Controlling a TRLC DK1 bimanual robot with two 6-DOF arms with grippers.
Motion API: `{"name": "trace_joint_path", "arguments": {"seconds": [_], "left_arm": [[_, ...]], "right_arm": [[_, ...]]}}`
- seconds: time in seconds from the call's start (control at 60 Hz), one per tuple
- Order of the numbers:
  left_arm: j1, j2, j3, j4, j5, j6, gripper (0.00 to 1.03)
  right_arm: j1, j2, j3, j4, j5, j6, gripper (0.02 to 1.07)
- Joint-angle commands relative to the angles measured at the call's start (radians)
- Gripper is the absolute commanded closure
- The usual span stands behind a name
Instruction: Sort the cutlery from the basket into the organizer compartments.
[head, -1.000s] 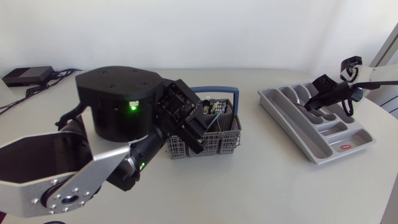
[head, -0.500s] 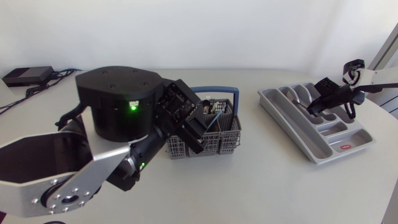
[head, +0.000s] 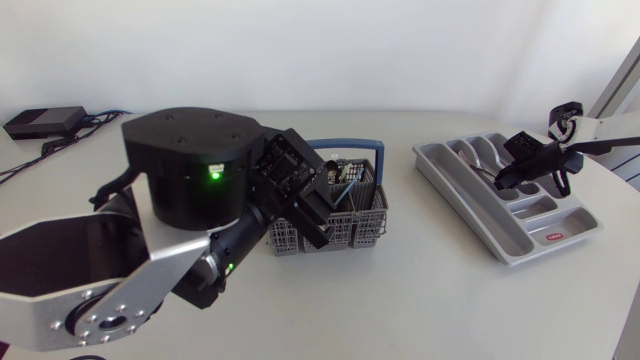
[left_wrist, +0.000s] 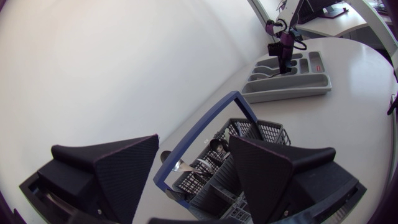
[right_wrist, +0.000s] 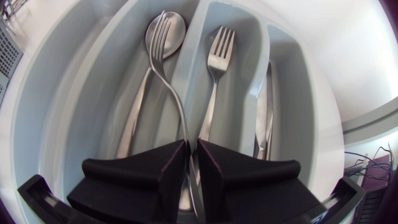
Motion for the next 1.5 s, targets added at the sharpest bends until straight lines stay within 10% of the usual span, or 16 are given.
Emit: {"name": "trace_joint_path", "arguments": {"seconds": [0.0, 0.383, 1.483], "left_arm": [[-0.006, 0.004, -0.02, 0.007, -0.001, -0.021, 0.26], [-0.003, 0.002, -0.029, 0.012, -0.001, -0.022, 0.26], [-0.007, -0.011, -0.033, 0.005, -0.001, -0.022, 0.26]], "right_arm": [[0.032, 0.049, -0.048, -0.014, -0.004, -0.013, 0.82], [0.058, 0.087, -0.097, 0.12, 0.088, -0.018, 1.01], [0.095, -0.21, -0.285, 0.334, 0.283, 0.168, 1.01]]}}
